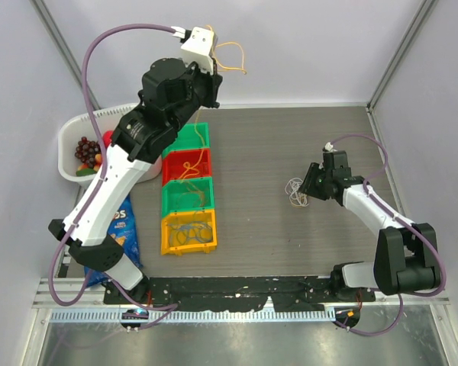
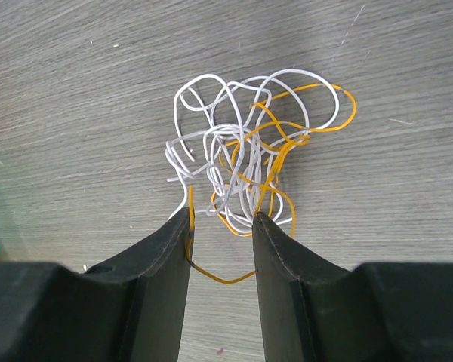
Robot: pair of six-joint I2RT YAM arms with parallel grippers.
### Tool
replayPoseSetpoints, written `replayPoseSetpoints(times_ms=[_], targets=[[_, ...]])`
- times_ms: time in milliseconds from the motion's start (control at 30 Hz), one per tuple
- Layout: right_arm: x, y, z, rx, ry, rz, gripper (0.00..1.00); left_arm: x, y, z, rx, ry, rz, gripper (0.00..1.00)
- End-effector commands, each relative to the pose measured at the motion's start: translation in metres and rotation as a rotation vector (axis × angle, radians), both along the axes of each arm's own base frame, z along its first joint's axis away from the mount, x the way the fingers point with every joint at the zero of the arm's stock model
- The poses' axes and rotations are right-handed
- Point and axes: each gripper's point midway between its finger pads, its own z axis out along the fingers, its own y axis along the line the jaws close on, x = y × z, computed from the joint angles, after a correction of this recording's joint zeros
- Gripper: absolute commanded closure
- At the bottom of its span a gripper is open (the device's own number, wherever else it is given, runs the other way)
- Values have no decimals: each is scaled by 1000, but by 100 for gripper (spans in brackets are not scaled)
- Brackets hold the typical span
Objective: Untangle the cables
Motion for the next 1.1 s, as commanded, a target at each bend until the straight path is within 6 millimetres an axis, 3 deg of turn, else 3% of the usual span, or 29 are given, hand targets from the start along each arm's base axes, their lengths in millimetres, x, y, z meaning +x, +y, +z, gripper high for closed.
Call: replayPoseSetpoints(times_ms=[0, 200, 433, 633, 800, 967, 1067], targets=[[16, 2, 15, 7, -47, 2, 58, 0, 23, 19, -15, -49, 42, 100], [19, 2, 14, 4, -41, 0, 58, 18, 38, 3, -4, -35, 81, 100], [22, 3, 9, 7, -22, 2, 58, 16, 48, 21, -10, -60, 93, 100], [30, 2, 15, 0, -32, -5, 58, 15, 44, 37, -38, -91, 74, 100], [32, 2, 15, -3, -31, -5, 58, 24, 45, 36, -22, -107, 94, 100], [36, 2, 15, -4, -30, -1, 57, 41, 49, 20, 5, -85, 131, 100], [39, 3, 18, -9, -30, 4, 58, 33, 54, 50, -79, -115, 138, 100]])
